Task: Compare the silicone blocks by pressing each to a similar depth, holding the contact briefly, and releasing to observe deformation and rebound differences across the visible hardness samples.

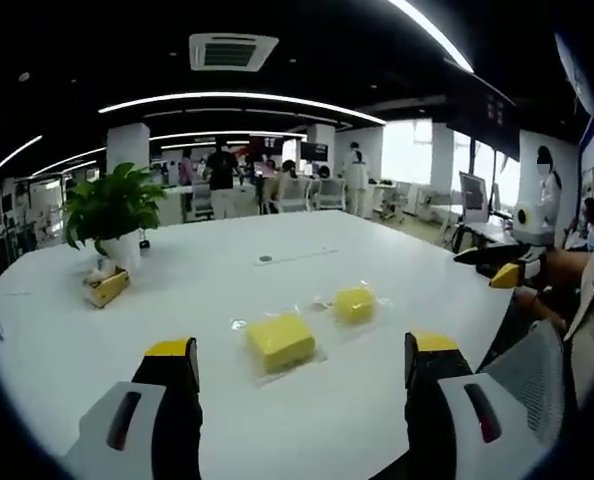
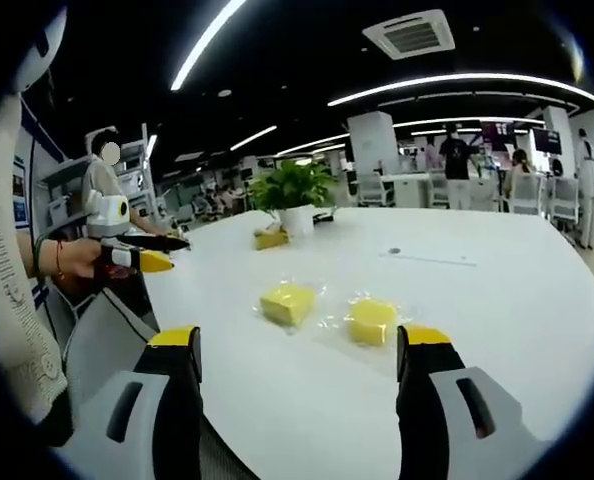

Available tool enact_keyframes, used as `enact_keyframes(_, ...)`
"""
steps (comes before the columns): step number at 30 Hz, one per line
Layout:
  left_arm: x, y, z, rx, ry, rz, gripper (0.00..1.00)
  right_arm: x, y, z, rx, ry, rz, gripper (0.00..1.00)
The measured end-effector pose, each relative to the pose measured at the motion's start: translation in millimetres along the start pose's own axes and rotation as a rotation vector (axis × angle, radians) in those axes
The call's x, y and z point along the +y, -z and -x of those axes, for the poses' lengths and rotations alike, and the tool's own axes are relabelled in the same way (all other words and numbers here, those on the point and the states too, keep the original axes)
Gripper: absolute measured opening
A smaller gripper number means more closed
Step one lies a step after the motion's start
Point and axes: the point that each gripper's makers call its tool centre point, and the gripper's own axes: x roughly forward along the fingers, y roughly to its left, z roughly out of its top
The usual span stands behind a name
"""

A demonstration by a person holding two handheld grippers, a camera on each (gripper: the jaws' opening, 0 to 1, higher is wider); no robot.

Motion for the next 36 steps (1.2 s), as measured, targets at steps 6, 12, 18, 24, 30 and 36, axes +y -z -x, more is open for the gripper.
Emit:
enact_keyframes(6,-1.9,0.0,-3,0.008,0.015,-0.005,0.84,-2,0.7,2,-0.002,0.008,-0.016,0.75)
enact_keyframes(12,-3.6,-0.1,-4,0.01,0.022,-0.01,0.84,-2,6.0,1,0.021,0.011,0.009,0.75)
enact_keyframes(18,-5.5,2.8,-4,0.014,0.021,0.005,0.83,-3,7.8,1,0.026,0.012,-0.005,0.75)
enact_keyframes(24,-7.9,8.9,-2,0.032,0.025,0.025,0.83,-4,9.5,3,0.027,0.018,-0.022,0.73)
enact_keyframes(30,-7.3,10.3,-1,0.034,0.02,0.026,0.82,-4,10.6,3,0.029,0.021,-0.039,0.72)
enact_keyframes(36,-6.4,11.6,-2,0.041,0.018,0.036,0.83,-6,12.2,3,0.033,0.027,-0.059,0.71)
